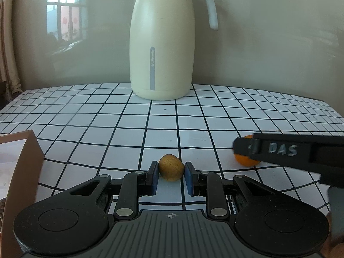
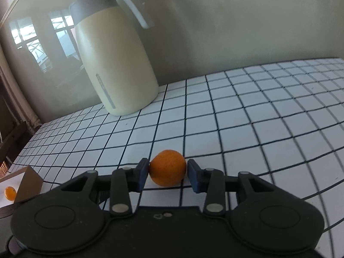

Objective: Organize fruits
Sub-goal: 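Close the left tool on the tan fruit while the right tool grasps the orange, then carry the tan fruit and orange in both tools over the tray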

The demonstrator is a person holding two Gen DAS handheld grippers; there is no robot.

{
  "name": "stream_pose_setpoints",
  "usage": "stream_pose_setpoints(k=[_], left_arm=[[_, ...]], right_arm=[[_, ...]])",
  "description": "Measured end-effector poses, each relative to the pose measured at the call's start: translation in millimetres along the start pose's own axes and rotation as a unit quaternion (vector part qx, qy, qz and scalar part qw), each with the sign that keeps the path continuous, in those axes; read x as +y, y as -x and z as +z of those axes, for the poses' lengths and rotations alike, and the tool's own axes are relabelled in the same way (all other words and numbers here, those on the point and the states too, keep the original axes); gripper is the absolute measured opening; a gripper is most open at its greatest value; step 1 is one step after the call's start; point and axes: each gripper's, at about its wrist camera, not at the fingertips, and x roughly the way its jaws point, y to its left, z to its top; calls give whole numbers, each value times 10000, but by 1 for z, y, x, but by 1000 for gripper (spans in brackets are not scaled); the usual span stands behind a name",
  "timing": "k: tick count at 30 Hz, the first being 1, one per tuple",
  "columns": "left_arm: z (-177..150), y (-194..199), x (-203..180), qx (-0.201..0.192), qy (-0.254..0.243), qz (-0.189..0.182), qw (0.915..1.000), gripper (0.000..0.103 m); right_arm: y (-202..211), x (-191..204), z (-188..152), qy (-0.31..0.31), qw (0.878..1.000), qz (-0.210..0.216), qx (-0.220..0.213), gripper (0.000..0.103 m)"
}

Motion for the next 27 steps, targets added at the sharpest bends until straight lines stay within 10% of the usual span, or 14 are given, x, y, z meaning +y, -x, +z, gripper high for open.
stream_pose_setpoints(k=[27], left_arm=[[-22,76,16,-229,-151,-421,9987,26]], right_arm=[[85,9,-32,364,9990,-32,-239,28]])
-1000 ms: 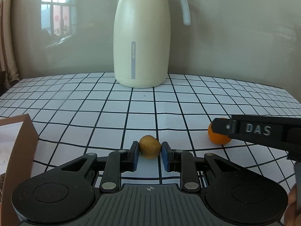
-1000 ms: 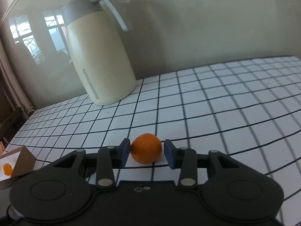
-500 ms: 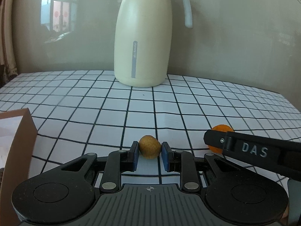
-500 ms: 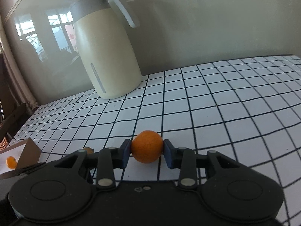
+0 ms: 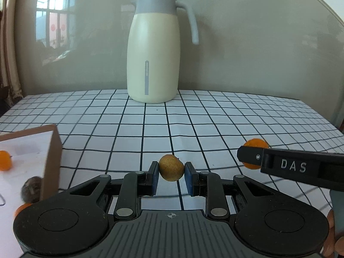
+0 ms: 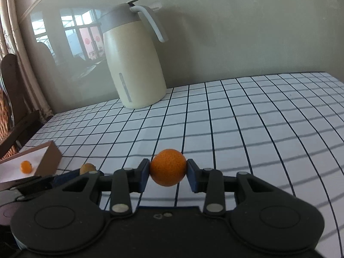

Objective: Organize fruits
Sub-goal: 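Carry the tan fruit and orange in both tools over the tray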

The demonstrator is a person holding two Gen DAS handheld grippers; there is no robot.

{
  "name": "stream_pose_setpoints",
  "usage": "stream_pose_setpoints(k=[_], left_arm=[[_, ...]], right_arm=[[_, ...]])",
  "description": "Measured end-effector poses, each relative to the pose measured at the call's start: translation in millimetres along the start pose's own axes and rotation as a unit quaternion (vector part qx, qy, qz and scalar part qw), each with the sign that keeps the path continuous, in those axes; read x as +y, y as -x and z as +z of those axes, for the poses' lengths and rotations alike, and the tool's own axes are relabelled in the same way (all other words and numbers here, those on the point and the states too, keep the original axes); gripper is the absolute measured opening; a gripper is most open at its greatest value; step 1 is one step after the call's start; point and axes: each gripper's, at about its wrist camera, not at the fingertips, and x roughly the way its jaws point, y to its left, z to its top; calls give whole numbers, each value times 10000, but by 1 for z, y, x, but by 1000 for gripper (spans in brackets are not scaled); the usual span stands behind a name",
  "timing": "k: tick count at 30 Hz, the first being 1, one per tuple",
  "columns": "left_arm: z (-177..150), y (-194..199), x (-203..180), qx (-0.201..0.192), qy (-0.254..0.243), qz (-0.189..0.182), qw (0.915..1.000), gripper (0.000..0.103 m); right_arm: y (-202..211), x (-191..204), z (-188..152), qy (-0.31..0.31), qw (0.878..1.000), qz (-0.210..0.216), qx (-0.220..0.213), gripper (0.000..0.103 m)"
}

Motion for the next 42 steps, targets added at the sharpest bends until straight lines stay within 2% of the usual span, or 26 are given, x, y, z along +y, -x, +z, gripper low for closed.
stream_pose_setpoints(k=[4,10,18,30,42], left_arm=[[-8,31,5,-166,-27,9,9999,26],[-22,73,23,-375,150,79,9992,26],[-39,113,55,-577,390,390,9968,26],[-54,149,101,-777,708,891,9905,26],[-65,163,150,-891,1087,1420,9798,26]], right_arm=[[20,11,-12,39,9999,98,-55,28],[45,43,-33,454,9985,277,-160,28],[63,71,-46,700,9955,570,-282,28],[67,117,-51,1017,9892,931,-501,28],[54,160,-56,1118,9835,1323,-516,28]])
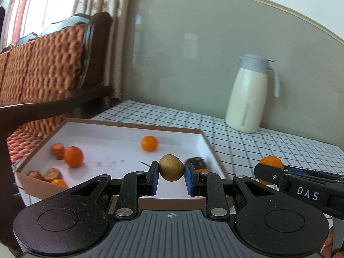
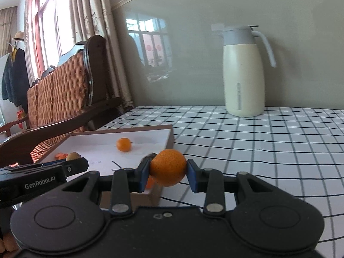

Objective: Organize fruits
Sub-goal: 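Carry the tan fruit and orange in both tools over the tray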

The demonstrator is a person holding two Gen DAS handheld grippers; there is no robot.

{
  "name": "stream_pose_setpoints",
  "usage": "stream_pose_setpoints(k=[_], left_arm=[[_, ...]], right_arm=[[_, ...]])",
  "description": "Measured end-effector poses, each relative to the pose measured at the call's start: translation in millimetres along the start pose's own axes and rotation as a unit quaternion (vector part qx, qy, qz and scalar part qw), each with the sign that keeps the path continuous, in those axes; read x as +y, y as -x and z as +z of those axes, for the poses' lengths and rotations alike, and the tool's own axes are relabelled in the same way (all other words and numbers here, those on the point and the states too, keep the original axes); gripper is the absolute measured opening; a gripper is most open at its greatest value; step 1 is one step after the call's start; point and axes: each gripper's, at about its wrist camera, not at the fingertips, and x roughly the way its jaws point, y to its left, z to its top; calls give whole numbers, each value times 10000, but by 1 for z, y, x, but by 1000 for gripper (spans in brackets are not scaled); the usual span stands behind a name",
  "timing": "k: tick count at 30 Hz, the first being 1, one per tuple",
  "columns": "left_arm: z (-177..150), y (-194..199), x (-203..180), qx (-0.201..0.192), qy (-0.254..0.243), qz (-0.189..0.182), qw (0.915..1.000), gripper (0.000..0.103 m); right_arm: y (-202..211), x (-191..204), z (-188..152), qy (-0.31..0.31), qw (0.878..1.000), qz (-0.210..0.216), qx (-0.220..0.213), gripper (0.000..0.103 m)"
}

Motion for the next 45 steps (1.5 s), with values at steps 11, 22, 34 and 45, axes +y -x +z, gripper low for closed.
stream_pose_setpoints(k=[11,22,34,45], left_arm=[[9,-5,45,-120,172,488,9986,26],[20,-17,82,-145,240,823,9962,26],[32,-46,111,-118,337,1047,9939,26],[38,-62,113,-141,447,1022,9937,26]], right_arm=[[-26,31,8,13,9994,343,-4,28],[-49,53,14,128,9987,490,24,28],[-75,51,20,29,9995,325,50,28],[-91,57,24,92,9995,293,78,28]])
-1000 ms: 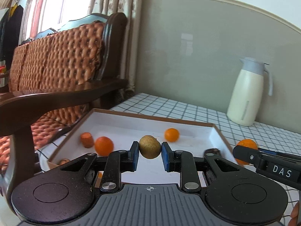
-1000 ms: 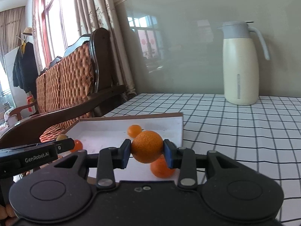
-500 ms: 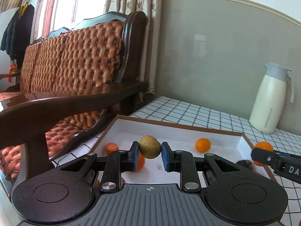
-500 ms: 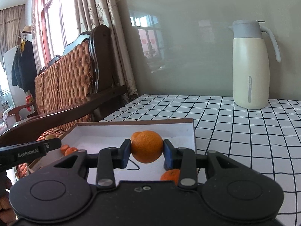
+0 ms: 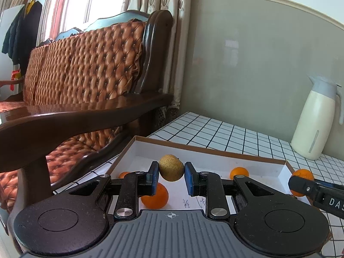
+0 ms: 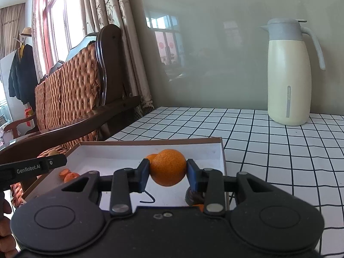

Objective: Organize fruits
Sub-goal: 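Carry the tan fruit and orange in both tools over the tray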

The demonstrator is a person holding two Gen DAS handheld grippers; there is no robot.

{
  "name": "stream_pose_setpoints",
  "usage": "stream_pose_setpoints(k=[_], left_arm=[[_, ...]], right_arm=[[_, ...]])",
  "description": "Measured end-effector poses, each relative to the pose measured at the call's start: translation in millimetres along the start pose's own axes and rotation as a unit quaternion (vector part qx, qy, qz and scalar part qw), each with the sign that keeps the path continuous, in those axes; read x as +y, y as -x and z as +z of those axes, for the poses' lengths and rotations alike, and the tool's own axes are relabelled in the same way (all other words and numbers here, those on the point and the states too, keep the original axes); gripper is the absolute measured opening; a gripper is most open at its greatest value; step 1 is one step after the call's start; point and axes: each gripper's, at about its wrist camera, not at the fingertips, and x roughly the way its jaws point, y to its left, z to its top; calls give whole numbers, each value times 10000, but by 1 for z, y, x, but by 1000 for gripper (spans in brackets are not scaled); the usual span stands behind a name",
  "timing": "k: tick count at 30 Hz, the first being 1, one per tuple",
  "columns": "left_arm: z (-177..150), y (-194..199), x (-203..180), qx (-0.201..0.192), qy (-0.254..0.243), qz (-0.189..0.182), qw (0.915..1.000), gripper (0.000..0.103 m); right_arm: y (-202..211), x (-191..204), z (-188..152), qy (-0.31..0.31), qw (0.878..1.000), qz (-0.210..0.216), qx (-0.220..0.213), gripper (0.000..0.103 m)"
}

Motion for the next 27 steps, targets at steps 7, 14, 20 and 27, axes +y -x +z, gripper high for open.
stream_pose_setpoints(k=[7,14,20,27], left_arm=[[1,-11,0,39,38,-8,10000,26],[4,-28,0,120,38,14,9999,26],[4,-40,0,214,17,41,9998,26],[6,-54,-1,327,53,44,9994,26]], right_arm=[[-12,-1,7,0,10000,-27,-4,28],[-26,-4,9,-39,9999,-87,71,28],[-37,-8,13,-76,9998,-135,113,28],[-50,-11,16,-9,9993,-299,242,43]])
